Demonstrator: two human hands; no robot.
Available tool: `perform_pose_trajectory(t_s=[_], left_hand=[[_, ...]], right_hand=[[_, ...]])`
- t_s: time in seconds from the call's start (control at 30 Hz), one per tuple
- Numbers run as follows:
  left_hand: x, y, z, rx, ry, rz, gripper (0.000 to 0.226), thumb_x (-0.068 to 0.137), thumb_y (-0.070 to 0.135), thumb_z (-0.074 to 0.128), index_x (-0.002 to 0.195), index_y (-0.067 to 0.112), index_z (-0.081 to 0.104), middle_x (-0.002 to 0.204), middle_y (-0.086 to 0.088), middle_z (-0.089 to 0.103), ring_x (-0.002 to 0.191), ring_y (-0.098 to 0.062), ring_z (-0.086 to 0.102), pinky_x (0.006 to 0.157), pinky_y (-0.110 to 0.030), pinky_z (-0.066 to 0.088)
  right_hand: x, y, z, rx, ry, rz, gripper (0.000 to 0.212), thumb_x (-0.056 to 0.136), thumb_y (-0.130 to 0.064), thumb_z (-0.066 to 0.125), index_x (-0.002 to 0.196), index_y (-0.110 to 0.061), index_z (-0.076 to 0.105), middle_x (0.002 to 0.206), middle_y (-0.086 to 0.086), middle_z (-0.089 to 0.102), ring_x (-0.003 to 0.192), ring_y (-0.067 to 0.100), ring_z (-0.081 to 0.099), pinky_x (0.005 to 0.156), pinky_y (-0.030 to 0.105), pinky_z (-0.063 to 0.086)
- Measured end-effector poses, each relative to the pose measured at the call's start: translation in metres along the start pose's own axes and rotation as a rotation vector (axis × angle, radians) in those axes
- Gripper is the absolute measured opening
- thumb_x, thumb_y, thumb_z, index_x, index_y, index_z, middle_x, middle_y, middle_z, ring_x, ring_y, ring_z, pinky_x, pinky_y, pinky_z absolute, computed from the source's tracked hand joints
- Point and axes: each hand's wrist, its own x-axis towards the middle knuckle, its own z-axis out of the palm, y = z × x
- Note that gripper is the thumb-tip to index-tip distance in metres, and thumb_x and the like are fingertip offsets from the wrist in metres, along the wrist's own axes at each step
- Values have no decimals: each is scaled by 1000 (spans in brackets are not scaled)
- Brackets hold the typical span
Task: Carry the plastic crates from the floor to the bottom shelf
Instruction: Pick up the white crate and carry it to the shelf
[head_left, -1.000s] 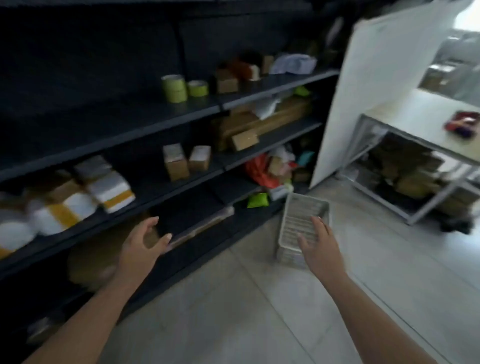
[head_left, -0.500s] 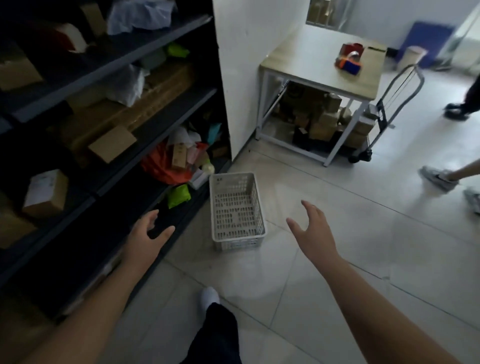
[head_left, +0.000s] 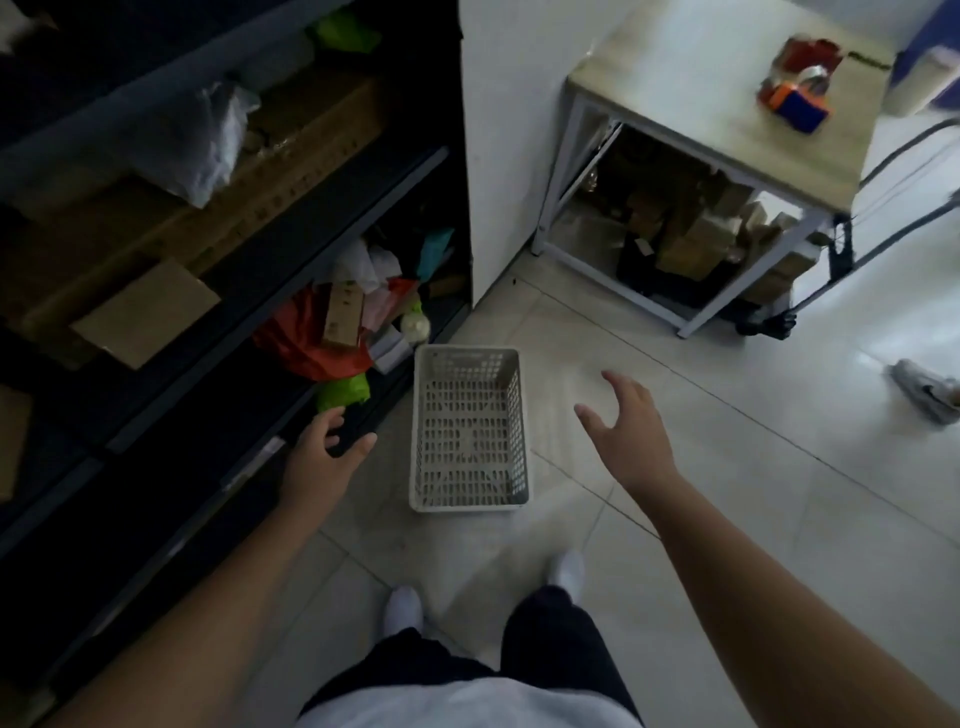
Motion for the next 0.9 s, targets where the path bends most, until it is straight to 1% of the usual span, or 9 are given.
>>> perform_pose_trajectory(t_s=[0.2, 0.27, 0.33, 0.4, 0.47, 0.53, 0.67, 0.8, 0.9], left_hand=[[41, -24, 86, -102, 110, -277, 64, 82, 48, 73, 137, 24, 50, 129, 6, 56, 114, -16, 57, 91, -40, 49], [49, -34, 122, -169, 210, -404, 63, 82, 45, 75, 135, 21, 52, 127, 3, 57, 113, -17, 58, 93, -36, 47], [59, -45, 162, -230, 310, -507, 59, 81, 43, 77, 131, 22, 53, 125, 5, 58, 108, -14, 58, 88, -25, 45], [69, -62, 206, -262, 366, -577, 57, 82, 39, 77, 132, 25, 53, 124, 7, 57, 106, -11, 57, 86, -22, 43], [79, -85, 250, -289, 417, -653, 59, 83, 34, 77, 135, 19, 52, 128, 3, 58, 112, -17, 58, 94, -30, 44], [91, -110, 293, -325, 512, -741, 61, 83, 28, 78, 136, 12, 52, 132, -5, 59, 112, -23, 59, 90, -32, 44], [121, -173, 376, -434, 706, -962, 73, 81, 34, 78, 143, 13, 44, 138, -10, 53, 105, -20, 56, 84, -31, 40], [155, -242, 450, -523, 836, -1225, 92, 78, 48, 77, 151, 11, 33, 151, -19, 42, 129, -36, 49, 100, -42, 42], [172, -289, 492, -632, 804, -1361, 74, 87, 46, 68, 142, 3, 45, 144, -22, 50, 128, -41, 50, 103, -47, 43]], right_hand=[[149, 19, 43, -113, -166, -165, 62, 90, -45, 59, 144, -22, 40, 148, 8, 42, 131, 28, 45, 100, 41, 42], [199, 27, 66, -135, -252, -223, 62, 90, -45, 58, 144, -21, 40, 148, 7, 42, 129, 29, 46, 99, 42, 43], [250, 37, 94, -147, -296, -284, 61, 90, -46, 58, 143, -21, 40, 147, 8, 44, 129, 30, 47, 99, 42, 43], [297, 48, 129, -171, -329, -361, 60, 90, -45, 57, 143, -23, 40, 145, 7, 45, 127, 29, 48, 97, 42, 44], [337, 63, 170, -203, -375, -426, 59, 90, -43, 58, 143, -23, 39, 146, 7, 44, 127, 29, 47, 97, 42, 44], [373, 80, 216, -234, -432, -458, 59, 90, -41, 58, 144, -24, 39, 147, 7, 42, 129, 30, 46, 98, 44, 44], [429, 119, 316, -345, -540, -511, 61, 89, -34, 59, 145, -21, 37, 148, 11, 39, 128, 35, 45, 101, 49, 44], [479, 146, 410, -422, -566, -593, 63, 88, -35, 62, 145, -17, 40, 147, 15, 40, 128, 38, 45, 102, 49, 42], [510, 157, 470, -472, -560, -644, 66, 88, -40, 61, 146, -19, 37, 148, 15, 40, 127, 38, 46, 102, 48, 42]])
